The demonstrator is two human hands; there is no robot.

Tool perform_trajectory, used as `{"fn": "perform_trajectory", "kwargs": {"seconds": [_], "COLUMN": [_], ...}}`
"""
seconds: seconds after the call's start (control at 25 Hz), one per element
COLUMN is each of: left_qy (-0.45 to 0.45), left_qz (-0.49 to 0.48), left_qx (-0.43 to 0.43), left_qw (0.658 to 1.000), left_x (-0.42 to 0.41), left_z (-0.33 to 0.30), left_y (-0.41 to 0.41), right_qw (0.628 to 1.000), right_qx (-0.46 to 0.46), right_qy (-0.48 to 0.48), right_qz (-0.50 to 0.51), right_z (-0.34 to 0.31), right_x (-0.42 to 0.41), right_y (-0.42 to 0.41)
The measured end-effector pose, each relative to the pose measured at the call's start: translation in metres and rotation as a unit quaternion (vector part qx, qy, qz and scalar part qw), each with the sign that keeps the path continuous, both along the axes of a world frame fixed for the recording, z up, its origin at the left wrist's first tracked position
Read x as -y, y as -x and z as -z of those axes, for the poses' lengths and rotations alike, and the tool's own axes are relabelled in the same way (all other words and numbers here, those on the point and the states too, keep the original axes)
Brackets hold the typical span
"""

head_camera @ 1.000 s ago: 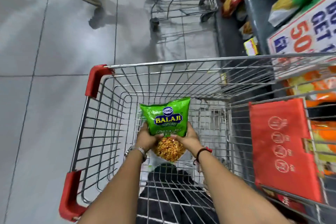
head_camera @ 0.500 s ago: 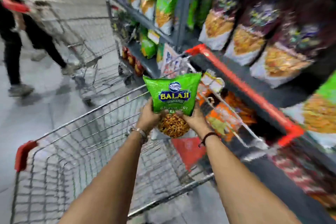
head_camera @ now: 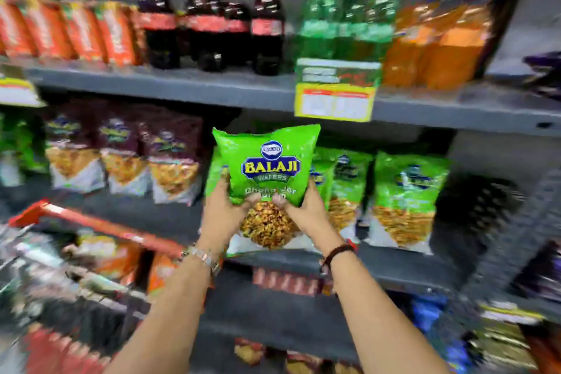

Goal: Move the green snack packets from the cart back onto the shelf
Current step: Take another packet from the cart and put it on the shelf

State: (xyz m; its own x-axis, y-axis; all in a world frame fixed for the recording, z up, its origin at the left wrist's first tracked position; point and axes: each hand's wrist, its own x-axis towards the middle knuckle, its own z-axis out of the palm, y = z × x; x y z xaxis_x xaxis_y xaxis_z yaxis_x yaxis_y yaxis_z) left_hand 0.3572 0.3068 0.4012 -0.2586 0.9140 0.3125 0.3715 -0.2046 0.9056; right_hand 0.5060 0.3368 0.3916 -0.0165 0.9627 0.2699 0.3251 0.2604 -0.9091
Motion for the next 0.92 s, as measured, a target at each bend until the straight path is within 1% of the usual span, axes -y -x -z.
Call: {"fn": "perform_trajectory", "kwargs": {"seconds": [0.12,0.2,0.4,0.48,0.56,0.68,0.76,0.84,0.92], "left_qy": [0.010,0.045,0.081,0.100,0.104,0.068,0.052,0.087,0.118], "left_qz": [0.079,0.118,0.184,0.187,0.189,0.183,0.157,0.135,0.120], "left_qx": [-0.026,-0.027,-0.016,-0.015,-0.009,0.011,0.010,-0.026,-0.065], "left_qw": [0.996,0.992,0.979,0.977,0.976,0.981,0.986,0.987,0.984], "left_x": [-0.031,-0.044,-0.076,-0.086,-0.091,-0.085,-0.079,-0.073,-0.069], "left_z": [-0.001,0.003,0.031,0.049,0.069,0.094,0.115,0.132,0.138], "left_y": [-0.083,-0.131,-0.194,-0.206,-0.216,-0.221,-0.223,-0.225,-0.233], "right_qw": [0.996,0.991,0.977,0.974,0.970,0.967,0.967,0.968,0.971], "right_qx": [0.019,0.033,0.002,-0.010,-0.036,-0.046,-0.051,-0.038,-0.004], "right_qy": [-0.012,-0.008,0.021,0.046,0.042,0.043,0.045,0.051,0.053], "right_qz": [0.091,0.130,0.211,0.220,0.237,0.248,0.246,0.242,0.235], "right_z": [0.002,0.009,0.035,0.051,0.072,0.105,0.124,0.131,0.129], "right_x": [-0.005,-0.011,-0.029,-0.033,-0.034,-0.026,-0.014,-0.007,-0.009], "right_y": [-0.085,-0.130,-0.185,-0.191,-0.192,-0.189,-0.187,-0.185,-0.192]}}
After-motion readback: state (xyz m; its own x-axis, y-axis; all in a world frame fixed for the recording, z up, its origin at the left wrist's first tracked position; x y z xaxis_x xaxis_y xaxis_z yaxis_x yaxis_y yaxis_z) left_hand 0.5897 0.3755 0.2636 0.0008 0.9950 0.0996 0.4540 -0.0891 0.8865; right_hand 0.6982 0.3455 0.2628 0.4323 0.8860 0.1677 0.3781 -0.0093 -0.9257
